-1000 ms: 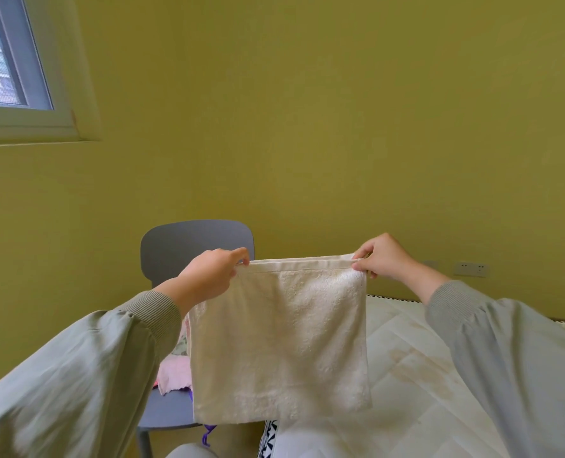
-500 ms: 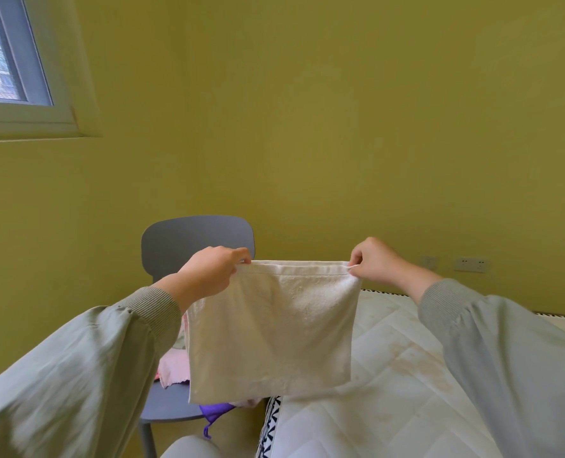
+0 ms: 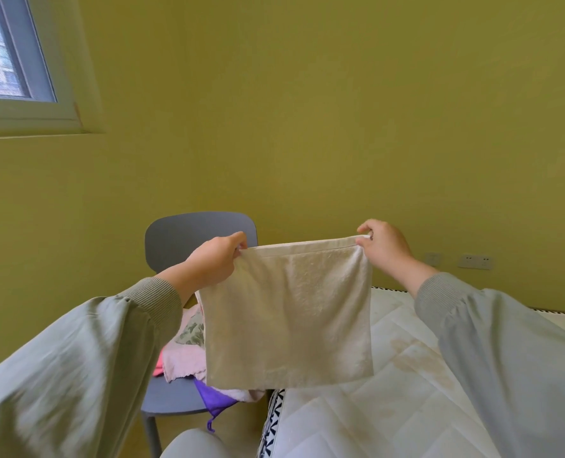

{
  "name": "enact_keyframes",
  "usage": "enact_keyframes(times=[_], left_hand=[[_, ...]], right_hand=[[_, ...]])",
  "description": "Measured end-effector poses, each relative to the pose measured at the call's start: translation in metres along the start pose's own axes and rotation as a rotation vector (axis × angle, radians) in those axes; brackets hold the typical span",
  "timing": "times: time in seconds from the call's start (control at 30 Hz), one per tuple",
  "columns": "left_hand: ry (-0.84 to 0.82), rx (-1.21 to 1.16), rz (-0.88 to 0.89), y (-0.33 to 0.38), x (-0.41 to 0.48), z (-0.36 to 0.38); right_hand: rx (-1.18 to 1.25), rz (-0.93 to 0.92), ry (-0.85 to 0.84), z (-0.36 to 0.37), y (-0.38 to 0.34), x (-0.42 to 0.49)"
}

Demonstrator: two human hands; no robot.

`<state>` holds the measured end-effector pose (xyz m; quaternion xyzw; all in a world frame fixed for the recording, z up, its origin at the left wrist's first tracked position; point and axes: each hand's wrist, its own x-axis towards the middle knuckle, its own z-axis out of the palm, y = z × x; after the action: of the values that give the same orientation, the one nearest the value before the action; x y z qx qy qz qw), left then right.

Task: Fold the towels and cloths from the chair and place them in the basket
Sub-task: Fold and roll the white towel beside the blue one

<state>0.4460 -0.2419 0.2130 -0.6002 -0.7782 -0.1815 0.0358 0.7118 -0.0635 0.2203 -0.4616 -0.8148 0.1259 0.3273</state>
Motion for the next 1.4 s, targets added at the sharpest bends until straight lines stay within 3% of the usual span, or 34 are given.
enact_keyframes(times=[0.13,0.27,0.43,0.53,0.6,0.77,0.9,1.0,1.07,1.2,1.27,1.4], left_hand=[[-0.034,-0.173,0.015,0.004,-0.001,-0.006],[-0.171,-0.021,0.002,-0.003,-0.002,-0.012],[-0.49,0.091,-0.077,-0.011,-0.004,-0.016],[-0.682,0.182,-0.076,-0.013,-0.01,-0.011],[-0.657,0.056,-0.05,-0.005,-0.011,-0.005],[-0.509,-0.742,-0.083,0.04,-0.002,0.006],[-0.309,-0.79,-0.092,0.052,0.005,0.009],[-0.164,-0.822,-0.125,0.053,0.007,0.012],[-0.114,-0.852,-0.152,0.052,0.006,0.011],[-0.249,-0.761,-0.137,0.045,0.001,0.005],[-0.305,-0.827,-0.14,0.043,-0.001,0.001],[-0.159,-0.993,-0.159,0.047,0.003,-0.009]], right_hand=[[-0.031,0.042,0.022,0.005,0.002,0.003],[0.136,0.132,0.004,0.004,-0.001,0.004],[0.507,0.162,0.025,0.005,-0.018,0.0],[0.634,0.066,-0.136,0.006,-0.042,-0.005],[0.663,-0.017,-0.256,0.006,-0.06,-0.01],[0.577,-0.184,-0.411,0.013,-0.089,-0.018],[0.636,-0.132,-0.405,0.015,-0.083,-0.018],[0.798,0.04,-0.579,0.016,-0.065,-0.022],[0.706,0.064,-0.653,0.022,-0.051,-0.025],[0.581,0.009,-0.38,0.029,-0.051,-0.03],[0.523,-0.088,-0.312,0.026,-0.065,-0.032],[0.463,-0.219,-0.35,0.029,-0.086,-0.034]])
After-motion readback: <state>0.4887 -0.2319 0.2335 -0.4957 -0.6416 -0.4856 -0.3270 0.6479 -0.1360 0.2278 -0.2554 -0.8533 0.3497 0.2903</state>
